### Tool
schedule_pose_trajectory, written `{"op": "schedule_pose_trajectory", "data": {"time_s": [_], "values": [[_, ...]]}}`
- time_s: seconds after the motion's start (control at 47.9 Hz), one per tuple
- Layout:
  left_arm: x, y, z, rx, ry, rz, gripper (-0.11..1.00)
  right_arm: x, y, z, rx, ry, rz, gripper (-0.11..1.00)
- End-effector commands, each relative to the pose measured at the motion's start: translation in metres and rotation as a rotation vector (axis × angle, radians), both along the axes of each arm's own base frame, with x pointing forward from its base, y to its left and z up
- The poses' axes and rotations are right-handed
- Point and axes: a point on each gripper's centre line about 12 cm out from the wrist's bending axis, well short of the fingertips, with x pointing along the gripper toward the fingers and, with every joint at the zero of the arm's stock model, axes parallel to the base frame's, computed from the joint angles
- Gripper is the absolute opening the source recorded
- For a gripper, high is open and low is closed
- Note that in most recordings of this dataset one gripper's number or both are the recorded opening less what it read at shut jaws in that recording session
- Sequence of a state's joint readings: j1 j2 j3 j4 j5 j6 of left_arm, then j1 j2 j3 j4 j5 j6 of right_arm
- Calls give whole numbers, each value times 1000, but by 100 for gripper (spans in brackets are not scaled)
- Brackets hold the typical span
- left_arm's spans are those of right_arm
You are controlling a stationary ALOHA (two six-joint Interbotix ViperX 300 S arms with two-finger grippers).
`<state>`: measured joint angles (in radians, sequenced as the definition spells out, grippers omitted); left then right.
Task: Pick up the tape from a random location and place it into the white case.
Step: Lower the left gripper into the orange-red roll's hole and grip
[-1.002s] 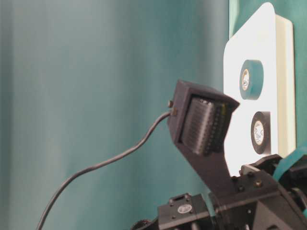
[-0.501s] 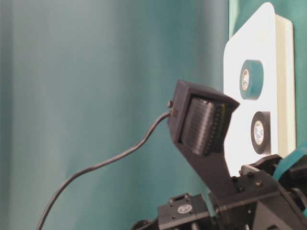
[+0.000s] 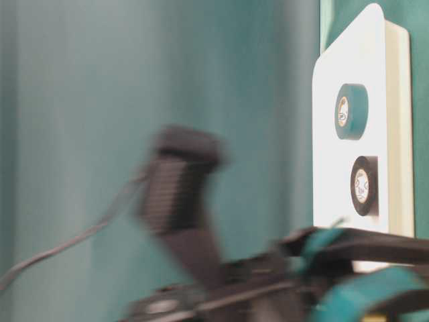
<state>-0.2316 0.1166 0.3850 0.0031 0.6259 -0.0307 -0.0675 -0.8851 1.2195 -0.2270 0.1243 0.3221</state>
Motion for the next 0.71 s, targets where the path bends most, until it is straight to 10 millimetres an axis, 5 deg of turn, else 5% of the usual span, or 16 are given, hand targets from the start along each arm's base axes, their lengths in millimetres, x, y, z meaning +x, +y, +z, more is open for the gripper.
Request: {"op": "schedule_pose_trajectory", "data": {"time_s": [0.0, 0.689], "values": [[1, 0, 43, -20, -88, 1, 22, 5, -1, 11, -3, -27, 0, 90], [-29, 8, 163, -31, -182, -2, 22, 5, -1, 12, -4, -29, -1, 90]]}}
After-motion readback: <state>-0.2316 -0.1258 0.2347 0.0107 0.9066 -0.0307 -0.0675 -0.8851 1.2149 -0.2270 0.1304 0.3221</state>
